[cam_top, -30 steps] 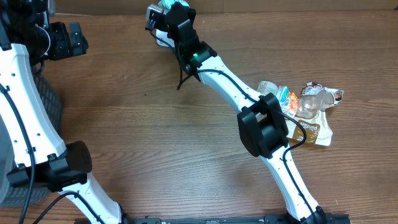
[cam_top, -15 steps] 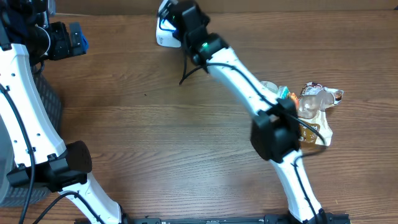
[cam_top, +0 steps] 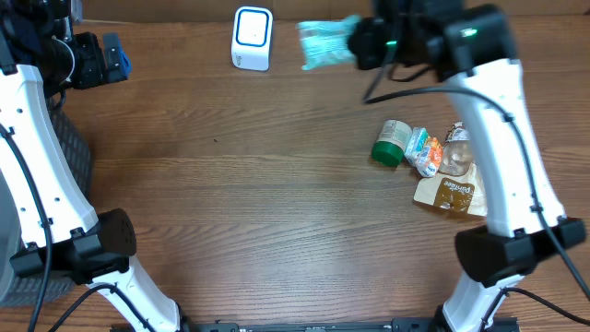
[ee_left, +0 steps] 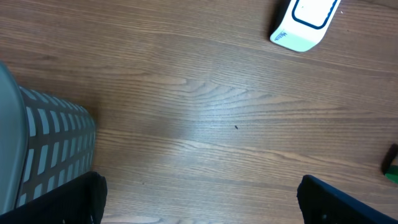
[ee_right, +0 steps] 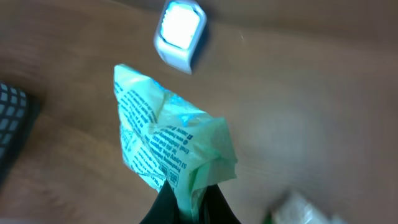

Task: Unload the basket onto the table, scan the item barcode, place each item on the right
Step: 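Carry the wipes pouch right and drop it beside the jar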

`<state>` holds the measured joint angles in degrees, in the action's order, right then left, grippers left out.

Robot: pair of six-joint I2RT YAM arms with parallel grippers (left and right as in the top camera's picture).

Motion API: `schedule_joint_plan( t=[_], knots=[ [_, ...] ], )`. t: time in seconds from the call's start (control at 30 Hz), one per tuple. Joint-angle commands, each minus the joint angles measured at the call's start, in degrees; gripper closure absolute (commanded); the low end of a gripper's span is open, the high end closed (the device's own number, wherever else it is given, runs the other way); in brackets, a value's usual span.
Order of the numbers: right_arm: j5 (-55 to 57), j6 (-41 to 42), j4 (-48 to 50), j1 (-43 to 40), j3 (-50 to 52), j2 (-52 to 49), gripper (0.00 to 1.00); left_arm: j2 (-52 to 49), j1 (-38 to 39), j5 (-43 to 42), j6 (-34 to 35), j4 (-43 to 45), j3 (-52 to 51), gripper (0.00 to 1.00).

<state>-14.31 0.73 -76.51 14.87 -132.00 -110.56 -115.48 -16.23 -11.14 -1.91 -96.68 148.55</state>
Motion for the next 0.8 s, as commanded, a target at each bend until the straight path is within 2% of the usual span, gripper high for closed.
schedule_joint_plan(
  t=[0.0, 0.13, 0.3, 0.67, 0.7, 0.77],
  knots=[
    [-4.85, 4.17, -5.55, -7.17, -0.72, 2.01, 0.96, 0.74, 0.17, -0.04, -0.70, -0.11, 0.81, 0.00],
    [4.20, 4.17, -12.52, -13.94, 0.85, 0.72, 0.96, 0.74, 0.17, -0.04, -0.70, -0.11, 0.81, 0.00],
    [10.95, 4.22, -13.55, -20.26, 8.74, 0.04, 0.96, 0.74, 0.17, -0.04, -0.70, -0.11, 0.81, 0.00],
    [11.67, 8.79, 0.87, -28.41, 34.56, 0.04, 0.96, 0.74, 0.17, -0.07, -0.68, -0.11, 0.81, 0.00],
    [11.67, 9.31, 1.81, -28.52, 35.74, 0.04, 0.91, 0.74, 0.17, -0.04, -0.70, -0.11, 0.81, 0.00],
    [11.34, 9.77, 2.51, -28.55, 37.11, 0.04, 0.57, 0.74, 0.17, -0.04, -0.70, -0.11, 0.81, 0.01]
  ],
)
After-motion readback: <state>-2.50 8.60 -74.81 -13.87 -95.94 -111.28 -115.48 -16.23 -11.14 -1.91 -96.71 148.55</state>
